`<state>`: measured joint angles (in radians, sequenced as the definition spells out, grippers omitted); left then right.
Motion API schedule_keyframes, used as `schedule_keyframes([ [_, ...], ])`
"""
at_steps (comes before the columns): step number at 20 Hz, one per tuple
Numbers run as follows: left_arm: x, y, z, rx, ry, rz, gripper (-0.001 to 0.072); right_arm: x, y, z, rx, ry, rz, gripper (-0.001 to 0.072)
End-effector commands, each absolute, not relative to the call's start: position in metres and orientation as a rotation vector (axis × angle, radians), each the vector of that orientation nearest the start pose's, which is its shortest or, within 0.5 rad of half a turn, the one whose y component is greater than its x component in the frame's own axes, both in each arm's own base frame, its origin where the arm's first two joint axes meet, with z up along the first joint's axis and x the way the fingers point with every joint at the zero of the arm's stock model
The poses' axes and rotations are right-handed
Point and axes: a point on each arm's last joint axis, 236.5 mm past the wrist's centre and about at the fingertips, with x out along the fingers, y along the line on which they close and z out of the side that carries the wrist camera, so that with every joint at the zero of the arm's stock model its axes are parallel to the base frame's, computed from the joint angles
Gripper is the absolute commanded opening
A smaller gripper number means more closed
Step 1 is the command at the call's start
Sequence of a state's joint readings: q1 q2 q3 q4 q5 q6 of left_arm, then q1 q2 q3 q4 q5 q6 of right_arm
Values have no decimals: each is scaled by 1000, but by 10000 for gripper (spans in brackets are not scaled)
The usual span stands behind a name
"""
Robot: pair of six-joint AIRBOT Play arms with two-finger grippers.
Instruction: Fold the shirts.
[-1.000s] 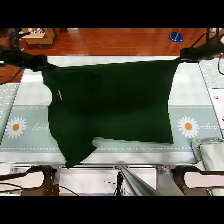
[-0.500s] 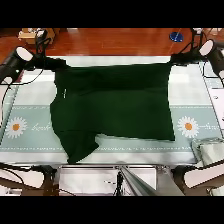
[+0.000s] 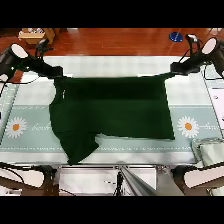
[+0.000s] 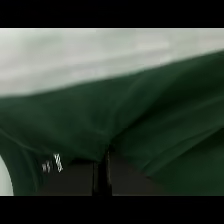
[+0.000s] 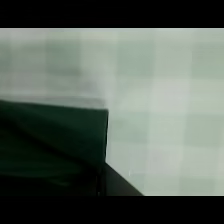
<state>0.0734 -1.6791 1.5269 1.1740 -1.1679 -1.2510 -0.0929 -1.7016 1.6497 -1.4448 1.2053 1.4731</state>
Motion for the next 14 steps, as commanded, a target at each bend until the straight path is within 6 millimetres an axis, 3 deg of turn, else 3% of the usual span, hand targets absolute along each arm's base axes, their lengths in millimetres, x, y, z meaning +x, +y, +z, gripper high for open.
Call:
schedule_keyframes([
  [1, 436, -44, -40, -175, 1439, -326, 26, 462, -14, -20, 110, 1416, 60, 28],
  [4, 424, -48, -64, -198, 1507, -319, 26, 460, -13, -39, 124, 1458, 61, 28],
  [7, 426, -47, -76, -218, 1522, -303, 31, 461, 1, -47, 190, 1472, 90, 29],
  [8, 428, -47, -75, -217, 1512, -301, 78, 463, 6, -46, 207, 1466, 105, 45],
  [10, 433, -45, -63, -212, 1498, -306, 286, 459, 13, -40, 204, 1471, 154, 302],
  [11, 435, -42, -54, -208, 1493, -311, 337, 450, 13, -34, 158, 1489, 195, 387],
  [14, 425, -27, -17, -218, 1503, -316, 337, 408, -18, -1, -26, 1586, 173, 404],
])
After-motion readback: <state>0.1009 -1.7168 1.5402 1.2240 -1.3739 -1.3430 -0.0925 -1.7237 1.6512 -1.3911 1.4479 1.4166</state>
